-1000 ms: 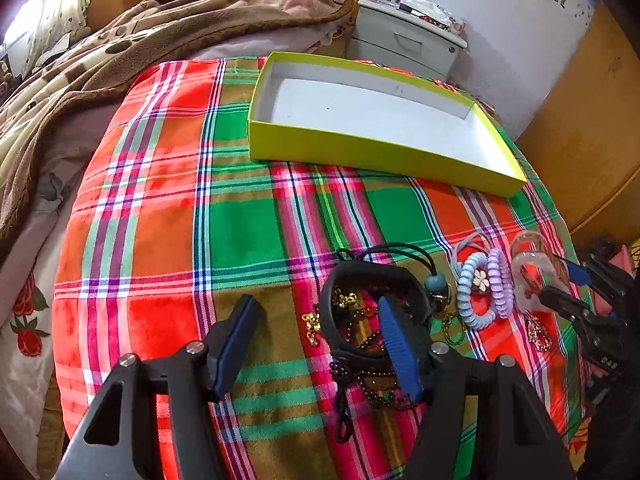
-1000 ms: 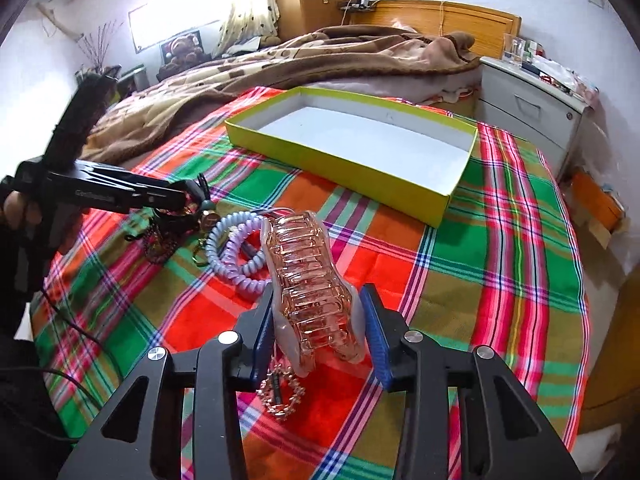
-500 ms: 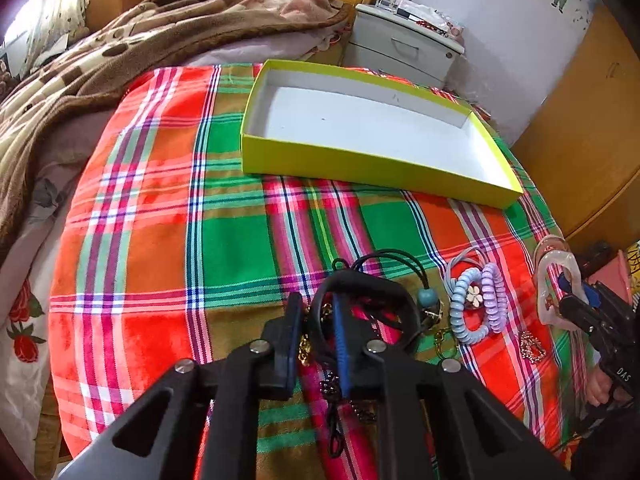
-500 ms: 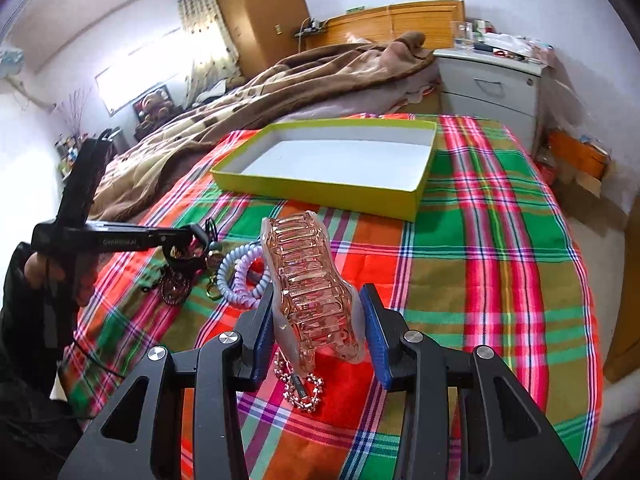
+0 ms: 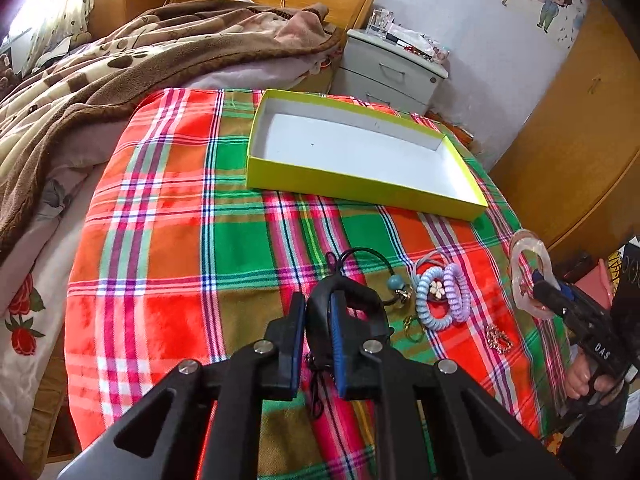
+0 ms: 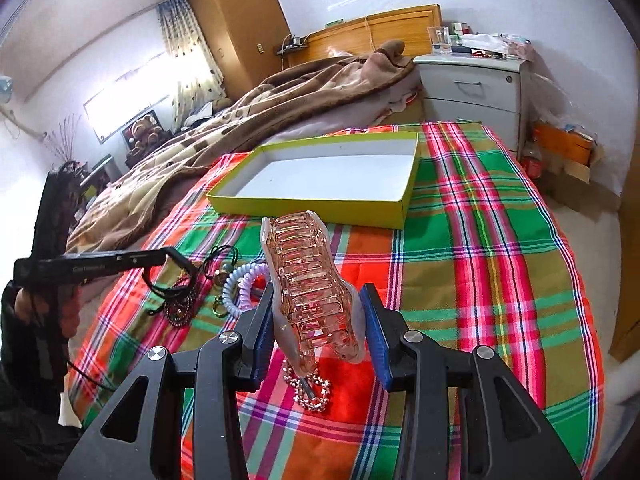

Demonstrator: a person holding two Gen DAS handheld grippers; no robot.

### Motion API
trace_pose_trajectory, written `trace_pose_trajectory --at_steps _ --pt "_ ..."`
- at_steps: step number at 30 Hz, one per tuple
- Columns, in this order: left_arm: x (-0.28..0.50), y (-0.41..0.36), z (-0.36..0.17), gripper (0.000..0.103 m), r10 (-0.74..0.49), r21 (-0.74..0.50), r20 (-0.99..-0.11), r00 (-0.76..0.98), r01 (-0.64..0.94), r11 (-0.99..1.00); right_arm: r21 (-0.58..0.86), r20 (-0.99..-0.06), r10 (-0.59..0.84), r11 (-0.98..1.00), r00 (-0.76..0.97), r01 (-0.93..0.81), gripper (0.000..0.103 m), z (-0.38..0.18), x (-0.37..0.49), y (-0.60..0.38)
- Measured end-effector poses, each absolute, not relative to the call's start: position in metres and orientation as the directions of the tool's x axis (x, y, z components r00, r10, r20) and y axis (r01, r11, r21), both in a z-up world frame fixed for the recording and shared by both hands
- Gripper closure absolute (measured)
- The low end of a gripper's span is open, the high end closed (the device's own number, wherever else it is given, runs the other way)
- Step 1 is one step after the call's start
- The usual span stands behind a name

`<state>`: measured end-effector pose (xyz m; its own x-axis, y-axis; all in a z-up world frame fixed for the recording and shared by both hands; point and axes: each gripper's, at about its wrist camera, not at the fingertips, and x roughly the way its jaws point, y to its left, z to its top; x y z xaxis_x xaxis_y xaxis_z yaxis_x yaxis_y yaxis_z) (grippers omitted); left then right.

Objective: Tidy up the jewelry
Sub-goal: 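Lift the pink clip with the right gripper while the left gripper carries the black band over the box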

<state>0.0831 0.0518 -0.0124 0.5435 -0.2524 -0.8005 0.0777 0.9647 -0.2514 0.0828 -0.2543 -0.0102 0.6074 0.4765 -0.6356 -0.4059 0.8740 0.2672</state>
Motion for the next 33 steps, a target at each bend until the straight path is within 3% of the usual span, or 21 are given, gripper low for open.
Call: trace_pose_trajectory --at_steps 16,33 --pt "0.088 0.066 0.011 0.09 -0.3 -0.33 -0.73 0.614 0.069 0.942 0.245 -0.615 0.435 0.898 0.658 -0.365 0.062 0.011 0.09 -0.246" --pt "0.186 0.067 0.027 0.09 -0.303 -0.342 -0.687 0.661 0.073 0.937 0.22 -0.663 0.357 0.933 0.658 -0.284 0.062 0.02 0.186 -0.227"
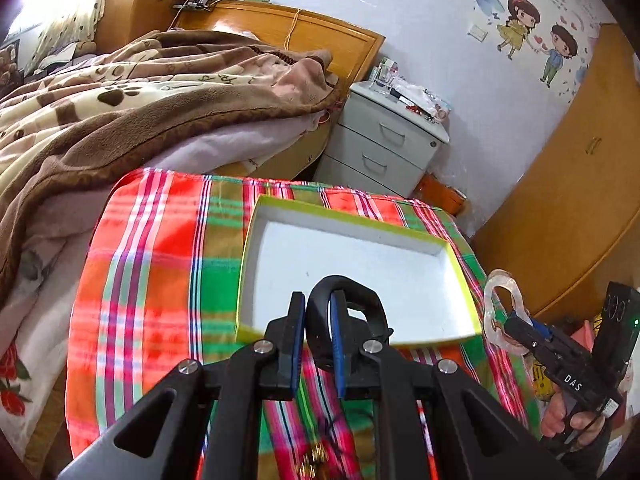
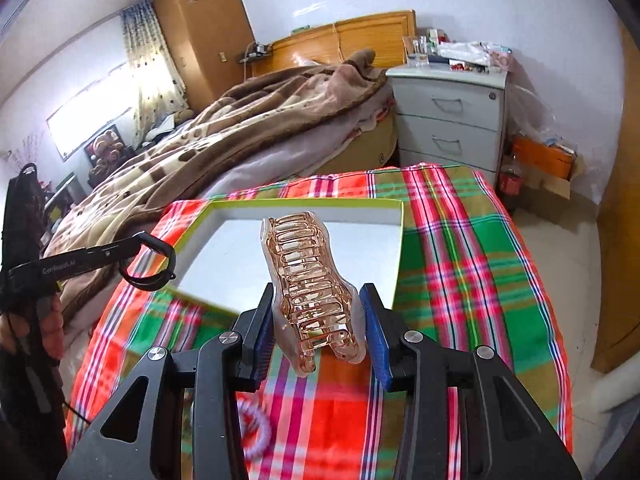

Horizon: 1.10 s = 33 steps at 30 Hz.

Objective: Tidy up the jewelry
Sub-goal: 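Lift the pink clip with the right gripper while the left gripper carries the black band over the box, then open the right gripper to drop the clip in the box while the left gripper releases the band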

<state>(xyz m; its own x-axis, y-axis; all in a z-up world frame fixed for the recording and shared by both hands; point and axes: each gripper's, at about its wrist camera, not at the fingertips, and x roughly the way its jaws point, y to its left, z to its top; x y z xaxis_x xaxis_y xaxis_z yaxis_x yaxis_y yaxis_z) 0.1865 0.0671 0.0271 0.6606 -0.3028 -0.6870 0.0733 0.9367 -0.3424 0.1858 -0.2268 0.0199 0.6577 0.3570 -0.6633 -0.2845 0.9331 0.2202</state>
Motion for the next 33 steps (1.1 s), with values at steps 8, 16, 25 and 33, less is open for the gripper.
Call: trace_pose_trajectory --at_steps 8,16,25,33 --pt "0.238 0.063 -0.001 0.09 -0.314 -0.364 -0.721 0.617 0.049 0.93 0.276 -0.718 0.36 0.933 0.596 -0.231 0.062 -0.004 0.243 -0.225" --pt "0.263 0.056 -0.025 0.09 -0.281 -0.323 -0.759 0.587 0.034 0.946 0.339 -0.741 0.397 0.917 0.542 -0.208 0.062 -0.022 0.273 -0.227" --pt "0.273 0.059 -0.039 0.09 -0.245 -0.294 -0.792 0.56 0.003 0.956 0.314 -0.758 0.374 0.927 0.534 -0.203 0.061 -0.024 0.291 -0.226" --pt "0.266 0.053 -0.04 0.089 -0.219 -0.25 -0.805 0.551 0.02 0.968 0.243 -0.774 0.325 0.945 0.544 -0.219 0.061 -0.021 0.294 -0.219"
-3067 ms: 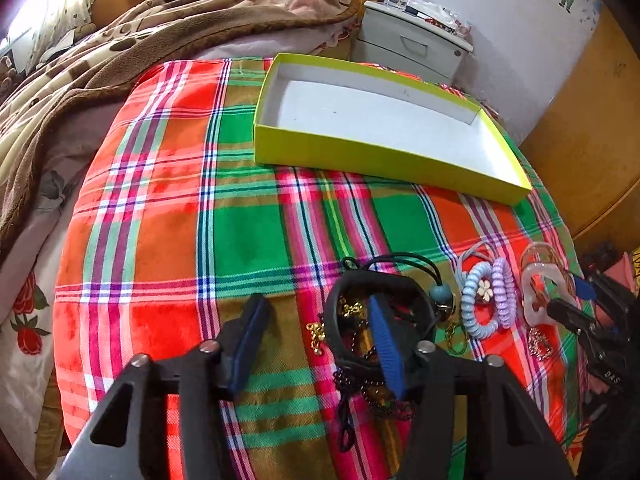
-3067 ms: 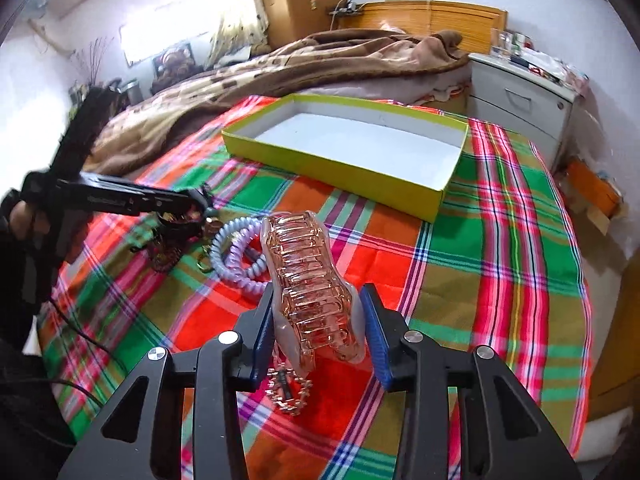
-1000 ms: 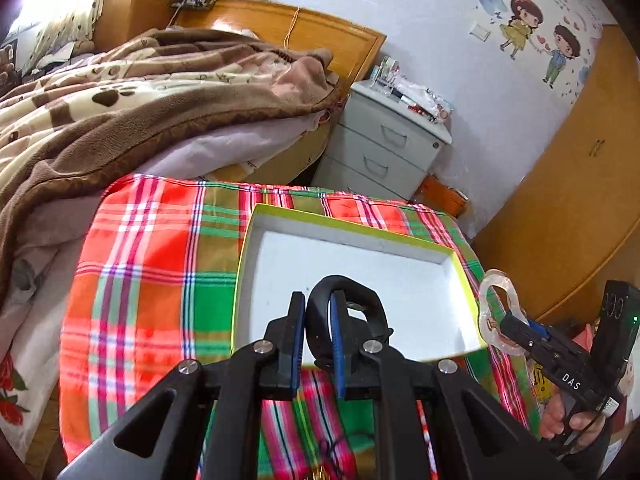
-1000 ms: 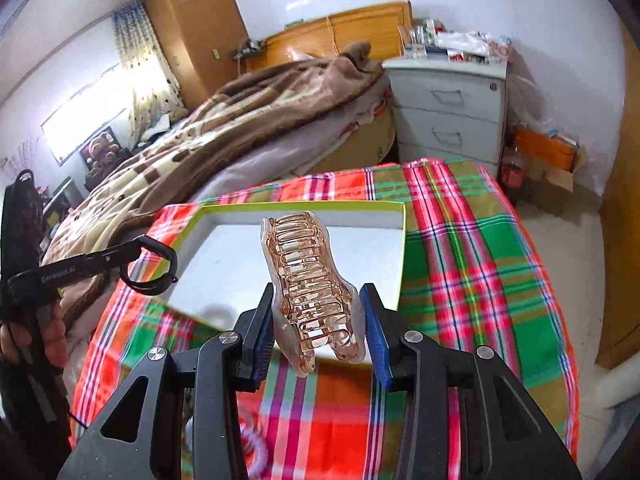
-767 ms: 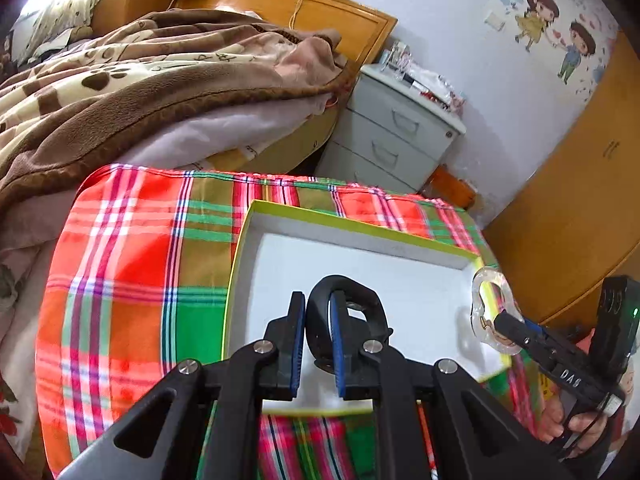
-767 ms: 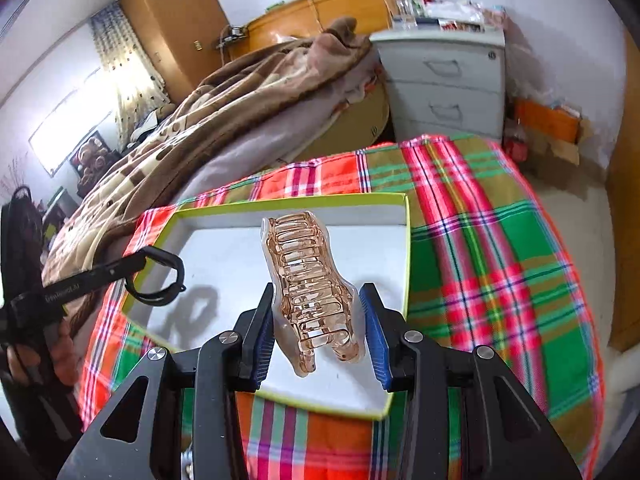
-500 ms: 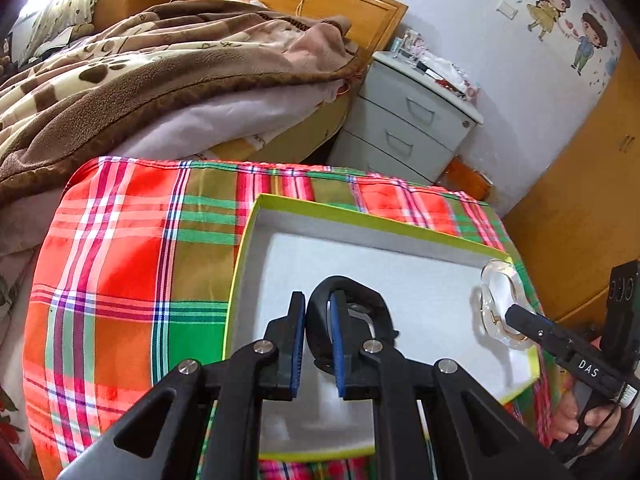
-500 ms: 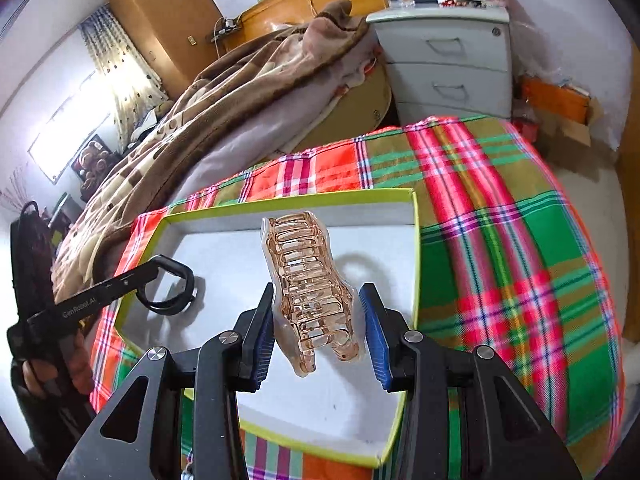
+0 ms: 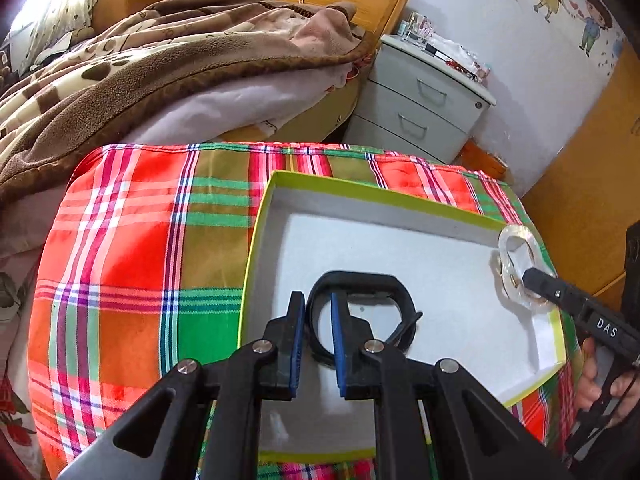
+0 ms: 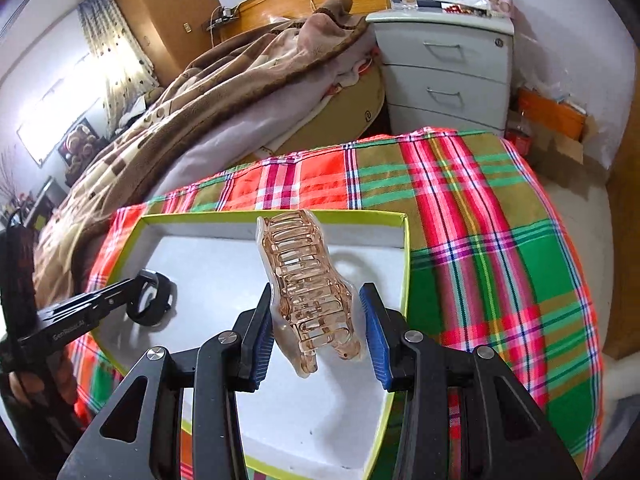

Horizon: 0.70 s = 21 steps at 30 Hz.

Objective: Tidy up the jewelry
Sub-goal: 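Open the right gripper to drop the clip in the box while the left gripper releases the band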

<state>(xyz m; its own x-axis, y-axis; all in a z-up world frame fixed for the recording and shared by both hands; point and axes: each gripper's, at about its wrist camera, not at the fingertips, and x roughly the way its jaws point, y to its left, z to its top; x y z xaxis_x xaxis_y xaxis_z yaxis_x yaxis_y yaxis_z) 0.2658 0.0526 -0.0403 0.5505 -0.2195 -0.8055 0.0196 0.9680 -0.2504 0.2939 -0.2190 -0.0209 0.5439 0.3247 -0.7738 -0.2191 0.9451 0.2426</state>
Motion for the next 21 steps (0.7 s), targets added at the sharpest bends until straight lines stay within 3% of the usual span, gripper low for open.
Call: trace_pose_trajectory --at_steps 8,21 --pt "0.246 0.048 -0.04 0.087 -0.192 -0.209 -0.817 0.544 0.03 0.977 0.041 -0.77 0.18 0.971 0.612 -0.234 0.06 -0.019 0.283 -0.205" --pt "0.21 0.041 -0.04 0.084 -0.2 -0.202 -0.839 0.506 0.051 0.978 -0.103 -0.726 0.117 0.956 0.677 -0.275 0.056 -0.014 0.267 -0.187"
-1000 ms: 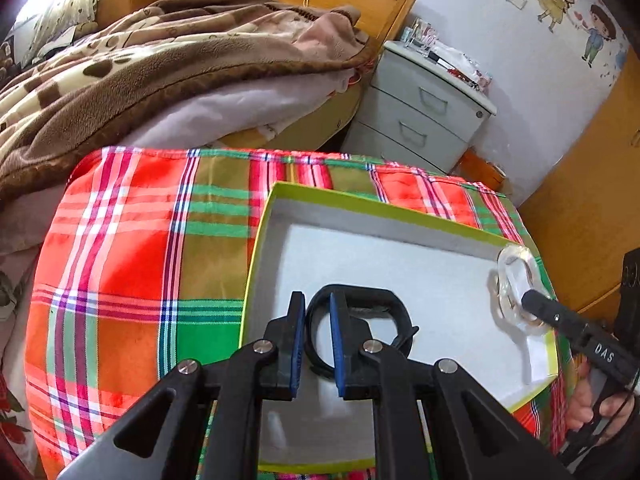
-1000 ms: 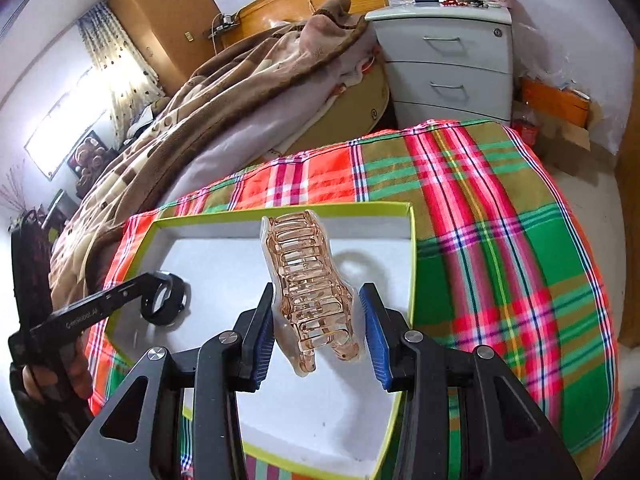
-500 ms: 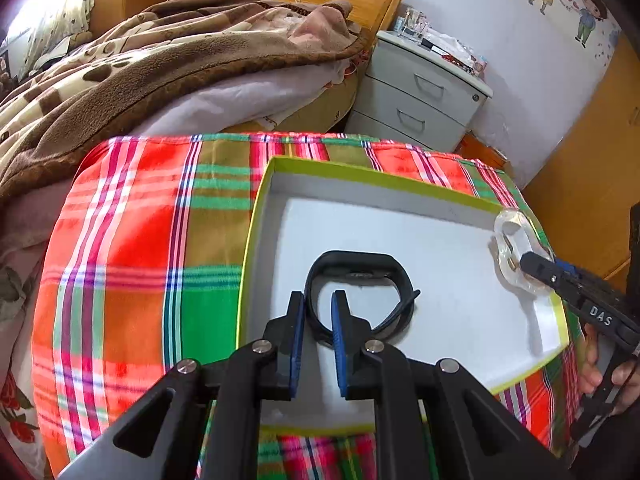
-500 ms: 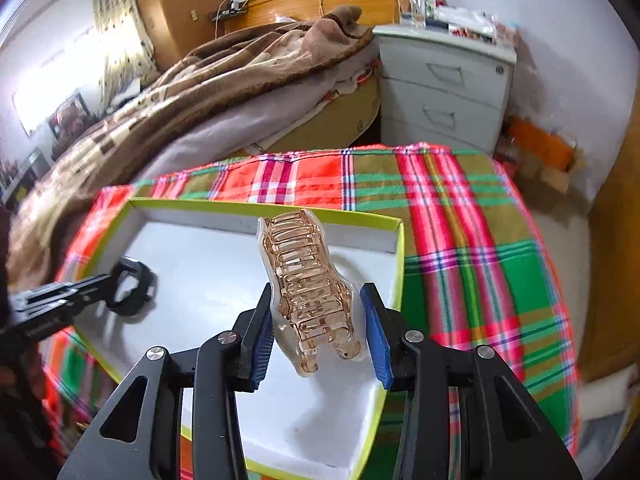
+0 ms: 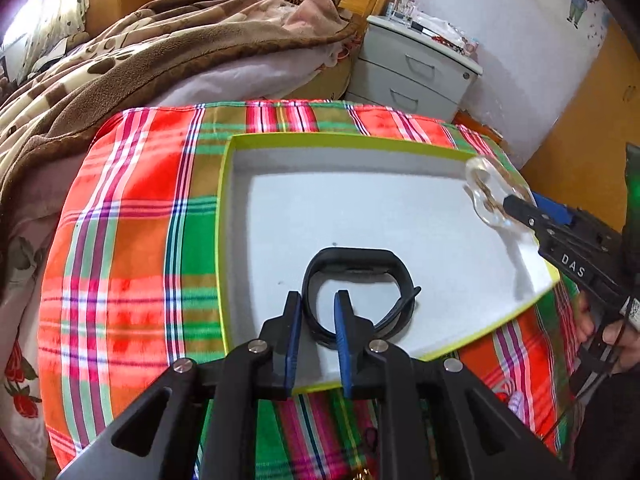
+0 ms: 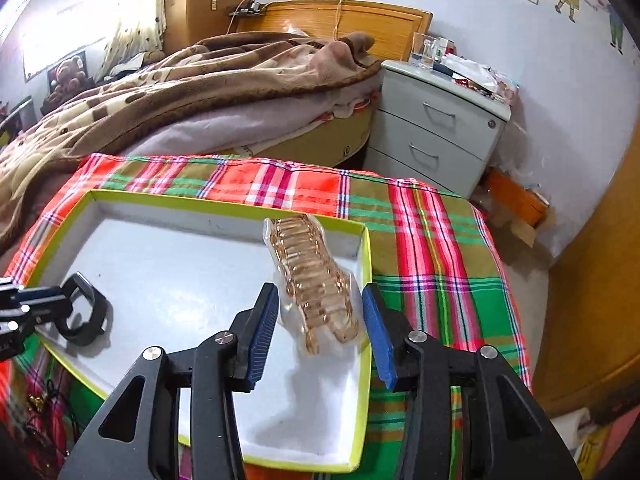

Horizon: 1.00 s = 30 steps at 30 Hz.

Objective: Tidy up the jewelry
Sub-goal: 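Open the right gripper to drop the clip in the box while the left gripper releases the band, then reach the right gripper to the purple coil hair tie and grasp it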

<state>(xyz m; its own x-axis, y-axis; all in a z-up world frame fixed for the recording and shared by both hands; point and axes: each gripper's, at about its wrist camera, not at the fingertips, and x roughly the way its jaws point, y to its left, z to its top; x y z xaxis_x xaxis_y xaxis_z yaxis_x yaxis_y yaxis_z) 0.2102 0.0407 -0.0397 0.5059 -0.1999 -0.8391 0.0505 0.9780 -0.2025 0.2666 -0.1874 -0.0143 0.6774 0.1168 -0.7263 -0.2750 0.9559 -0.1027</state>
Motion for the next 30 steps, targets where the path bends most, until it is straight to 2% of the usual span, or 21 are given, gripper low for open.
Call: trace_pose_trajectory --at_steps 2,5,11,13,19,26,30 --pt "0.207 0.039 -0.04 0.084 -0.195 -0.199 -0.844 0.5 0.046 0.979 -0.071 -0.722 0.138 0.96 0.678 -0.271 0.049 -0.012 0.265 -0.191" --pt "0.205 0.039 -0.039 0.08 -0.207 -0.215 -0.838 0.504 0.043 0.976 -0.018 -0.709 0.18 0.962 0.681 -0.273 0.048 -0.008 0.261 -0.196" --pt "0.2 0.044 -0.034 0.063 -0.236 -0.258 -0.816 0.528 0.033 0.965 0.042 -0.677 0.226 0.962 0.7 -0.27 0.048 0.002 0.244 -0.2" --pt "0.196 0.048 -0.029 0.06 -0.242 -0.271 -0.803 0.545 0.029 0.962 0.057 -0.67 0.238 0.961 0.703 -0.271 0.048 0.004 0.236 -0.202" --pt "0.176 0.054 -0.019 0.058 -0.251 -0.284 -0.784 0.568 0.032 0.958 0.112 -0.654 0.304 0.944 0.692 -0.309 0.048 0.009 0.201 -0.208" --pt "0.138 0.062 -0.006 0.055 -0.288 -0.329 -0.751 0.594 0.042 0.943 0.19 -0.678 0.429 0.887 0.598 -0.421 0.048 -0.004 0.155 -0.21" --pt "0.122 0.064 -0.002 0.055 -0.244 -0.289 -0.749 0.616 0.027 0.957 0.176 -0.699 0.438 0.872 0.565 -0.457 0.048 -0.015 0.14 -0.206"
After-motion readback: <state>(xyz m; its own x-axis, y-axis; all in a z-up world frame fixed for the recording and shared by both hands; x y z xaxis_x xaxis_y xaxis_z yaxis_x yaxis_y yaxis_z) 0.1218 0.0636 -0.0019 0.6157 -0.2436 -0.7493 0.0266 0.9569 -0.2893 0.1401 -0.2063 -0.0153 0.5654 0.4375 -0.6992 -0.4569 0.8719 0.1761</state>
